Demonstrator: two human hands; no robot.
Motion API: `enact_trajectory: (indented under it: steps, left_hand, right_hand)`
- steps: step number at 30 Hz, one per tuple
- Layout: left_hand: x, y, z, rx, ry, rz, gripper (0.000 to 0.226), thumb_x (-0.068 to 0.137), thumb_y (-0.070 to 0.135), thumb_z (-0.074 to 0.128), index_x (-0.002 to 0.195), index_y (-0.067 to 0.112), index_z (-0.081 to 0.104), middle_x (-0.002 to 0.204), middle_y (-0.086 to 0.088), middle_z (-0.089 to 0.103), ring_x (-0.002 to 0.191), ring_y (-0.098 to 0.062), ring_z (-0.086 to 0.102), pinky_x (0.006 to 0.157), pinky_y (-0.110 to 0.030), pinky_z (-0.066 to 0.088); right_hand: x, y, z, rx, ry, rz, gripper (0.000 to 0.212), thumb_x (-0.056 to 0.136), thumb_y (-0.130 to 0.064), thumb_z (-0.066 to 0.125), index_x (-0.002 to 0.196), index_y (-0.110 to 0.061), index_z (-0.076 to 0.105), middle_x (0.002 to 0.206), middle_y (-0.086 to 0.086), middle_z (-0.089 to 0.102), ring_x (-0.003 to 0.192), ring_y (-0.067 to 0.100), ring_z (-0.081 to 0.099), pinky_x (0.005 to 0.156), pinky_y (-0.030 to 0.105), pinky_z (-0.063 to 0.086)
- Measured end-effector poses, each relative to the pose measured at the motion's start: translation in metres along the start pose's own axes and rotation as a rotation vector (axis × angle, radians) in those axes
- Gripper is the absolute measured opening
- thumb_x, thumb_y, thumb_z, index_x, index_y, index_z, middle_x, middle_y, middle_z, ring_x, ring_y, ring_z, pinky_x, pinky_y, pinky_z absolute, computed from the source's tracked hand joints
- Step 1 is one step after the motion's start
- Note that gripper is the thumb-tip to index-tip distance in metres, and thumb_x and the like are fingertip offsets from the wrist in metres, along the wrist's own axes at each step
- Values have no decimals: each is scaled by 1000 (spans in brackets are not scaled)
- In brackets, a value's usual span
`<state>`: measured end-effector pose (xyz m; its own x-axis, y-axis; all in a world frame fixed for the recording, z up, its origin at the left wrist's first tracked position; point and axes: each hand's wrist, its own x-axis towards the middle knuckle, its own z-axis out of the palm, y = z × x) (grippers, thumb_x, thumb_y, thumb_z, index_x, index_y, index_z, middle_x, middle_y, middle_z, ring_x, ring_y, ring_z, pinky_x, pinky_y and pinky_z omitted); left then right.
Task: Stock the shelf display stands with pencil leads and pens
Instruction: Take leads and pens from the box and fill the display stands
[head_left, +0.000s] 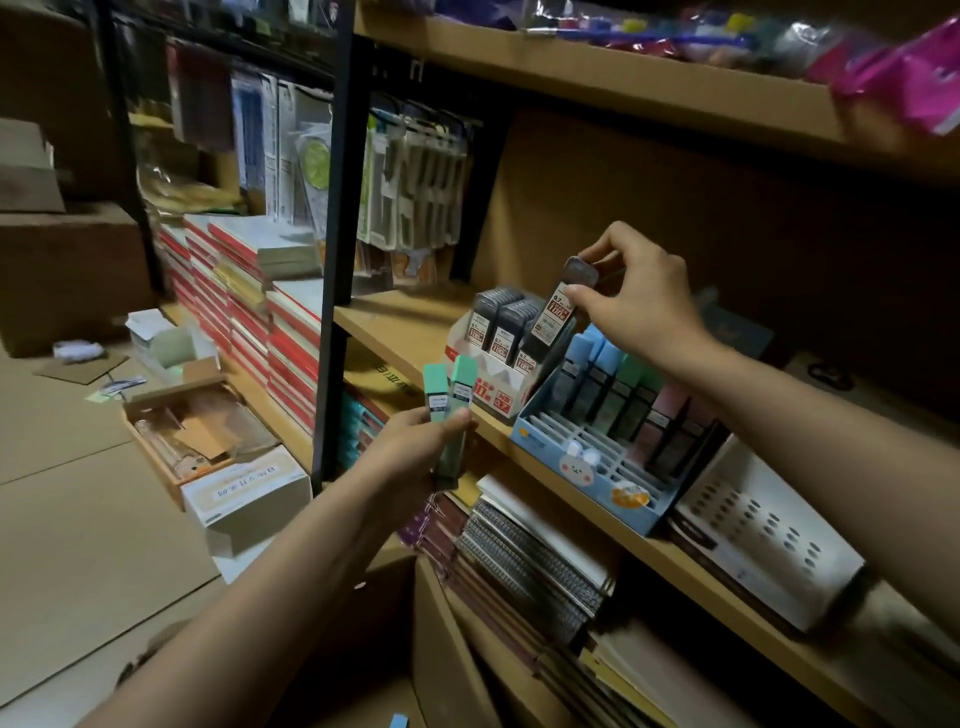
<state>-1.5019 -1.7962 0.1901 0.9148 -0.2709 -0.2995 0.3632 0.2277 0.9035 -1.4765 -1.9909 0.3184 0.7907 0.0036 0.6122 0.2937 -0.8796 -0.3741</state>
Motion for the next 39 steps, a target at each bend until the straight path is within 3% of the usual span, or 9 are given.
enact_trajectory:
  steps: [4, 8, 12, 15, 19, 26, 32, 39]
  left_hand:
    - [4, 1, -1, -35, -41, -31, 23, 95, 23, 57, 116, 14, 61, 102, -8, 61, 89, -19, 59, 68, -29, 48]
    - [12, 5, -4, -61, -15, -25, 21, 94, 22, 58, 113, 13, 63, 102, -9, 63, 90, -19, 59, 72, -31, 49]
    - [17, 6, -9, -84, 8, -21, 24, 94, 22, 59, 116, 12, 61, 102, -9, 62, 90, -18, 59, 71, -30, 48]
    - [21, 5, -12, -91, 28, -18, 26, 93, 21, 60, 118, 11, 60, 102, -9, 62, 91, -19, 58, 72, -30, 49]
    - [24, 3, -14, -91, 30, -26, 25, 94, 22, 60, 116, 12, 61, 102, -9, 63, 93, -20, 59, 78, -34, 50]
    - [28, -2, -12, -100, 30, -32, 22, 93, 21, 61, 114, 12, 61, 100, -8, 64, 91, -18, 60, 76, -32, 51]
    - [30, -5, -9, -119, -1, -41, 24, 93, 20, 61, 116, 12, 61, 100, -7, 64, 89, -16, 60, 76, -31, 50]
    - [29, -6, -6, -115, -23, -25, 22, 92, 19, 62, 112, 12, 63, 100, -8, 65, 90, -18, 61, 78, -33, 50]
  right_hand:
    - [19, -2, 26, 18, -6, 30, 21, 79, -21, 78, 88, -20, 60, 80, -13, 63, 75, -2, 61, 56, 2, 42]
    - [32, -8, 56, 10, -75, 17, 20, 80, -20, 78, 90, -17, 61, 90, -2, 67, 86, 14, 65, 72, 28, 55]
    - [40, -12, 77, -2, -110, -25, 19, 81, -20, 77, 90, -19, 60, 88, -5, 64, 81, 10, 62, 61, 16, 46]
    - [41, -11, 87, -47, -140, -47, 18, 82, -20, 76, 92, -19, 62, 89, -2, 66, 82, 14, 63, 69, 31, 56]
    - [39, -7, 96, -158, -165, -55, 22, 80, -24, 78, 97, -18, 65, 96, 2, 68, 90, 21, 64, 77, 44, 56]
    - [35, 2, 107, -386, -147, -199, 25, 82, -32, 75, 100, -15, 67, 104, 1, 55, 95, 20, 56, 75, 33, 47]
    - [35, 6, 102, -278, -142, -137, 27, 89, -38, 67, 105, -18, 73, 105, -2, 54, 96, 16, 53, 76, 30, 43]
    - [32, 3, 98, -262, -199, -68, 27, 92, -33, 64, 115, -22, 70, 116, 1, 60, 110, 21, 53, 95, 39, 43]
